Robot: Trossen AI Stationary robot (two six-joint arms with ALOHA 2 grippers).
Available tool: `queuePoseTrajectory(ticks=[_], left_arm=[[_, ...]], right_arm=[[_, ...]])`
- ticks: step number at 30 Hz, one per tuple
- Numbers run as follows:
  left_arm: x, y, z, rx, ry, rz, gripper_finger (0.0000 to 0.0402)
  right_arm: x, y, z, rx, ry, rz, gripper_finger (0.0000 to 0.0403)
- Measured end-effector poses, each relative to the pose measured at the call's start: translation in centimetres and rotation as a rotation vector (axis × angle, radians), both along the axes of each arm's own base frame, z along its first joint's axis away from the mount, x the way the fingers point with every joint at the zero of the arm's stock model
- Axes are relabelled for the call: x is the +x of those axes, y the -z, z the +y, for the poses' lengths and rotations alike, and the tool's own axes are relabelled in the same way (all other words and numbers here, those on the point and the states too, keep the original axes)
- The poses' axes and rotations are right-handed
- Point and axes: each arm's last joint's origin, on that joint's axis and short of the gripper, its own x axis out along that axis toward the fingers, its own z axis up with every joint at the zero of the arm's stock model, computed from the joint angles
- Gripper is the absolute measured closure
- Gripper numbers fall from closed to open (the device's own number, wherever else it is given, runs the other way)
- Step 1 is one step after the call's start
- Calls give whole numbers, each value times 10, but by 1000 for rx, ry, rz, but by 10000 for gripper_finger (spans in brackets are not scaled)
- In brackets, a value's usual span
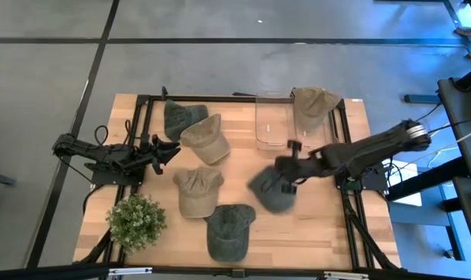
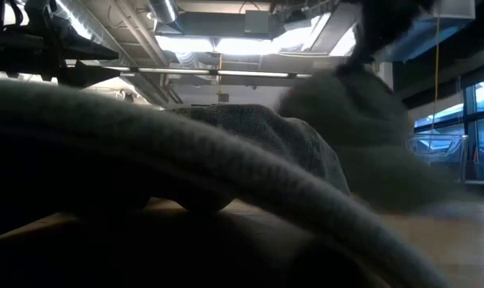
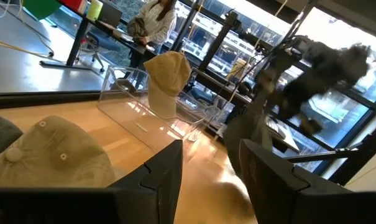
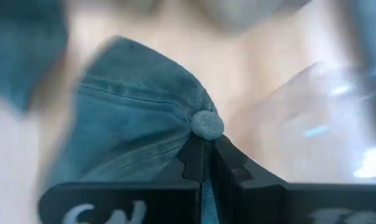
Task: Pick & Place hat
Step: Put the bottom right black cap into the left transparent bin
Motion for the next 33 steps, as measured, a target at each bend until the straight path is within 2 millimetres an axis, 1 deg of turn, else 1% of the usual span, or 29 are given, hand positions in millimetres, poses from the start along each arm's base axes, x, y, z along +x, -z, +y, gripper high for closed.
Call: queuePoseTrajectory(ticks=[6,10,12,13,16,18,20,24,28,31,33], left_arm=[[0,0,0,0,-2,0,247],[0,0,1,-2,-21,1,247],[-1,0,1,-4,-53,2,247],[-1,0,2,-5,-71,2,247],[-1,0,3,-8,-114,4,247],[-2,0,3,-9,-129,5,247],[-2,0,3,-9,-131,5,247],[-2,1,3,-10,-131,5,247],[-2,0,3,-10,-131,5,247],[-2,0,3,-10,-131,5,247],[-2,0,3,-10,-131,4,247]], right_arm=[[-12,-88,-18,-229,63,-250,389],[-21,-147,-34,-410,98,-332,390],[-26,-170,-45,-484,128,-352,390],[-29,-178,-51,-516,143,-351,390],[-37,-196,-70,-581,209,-342,390],[-41,-200,-84,-595,252,-332,390],[-44,-200,-97,-571,231,-328,390],[-44,-187,-129,-489,199,-305,387],[-44,-162,-157,-450,229,-237,389],[-37,-139,-172,-424,203,-230,390],[-32,-123,-181,-432,215,-242,390]])
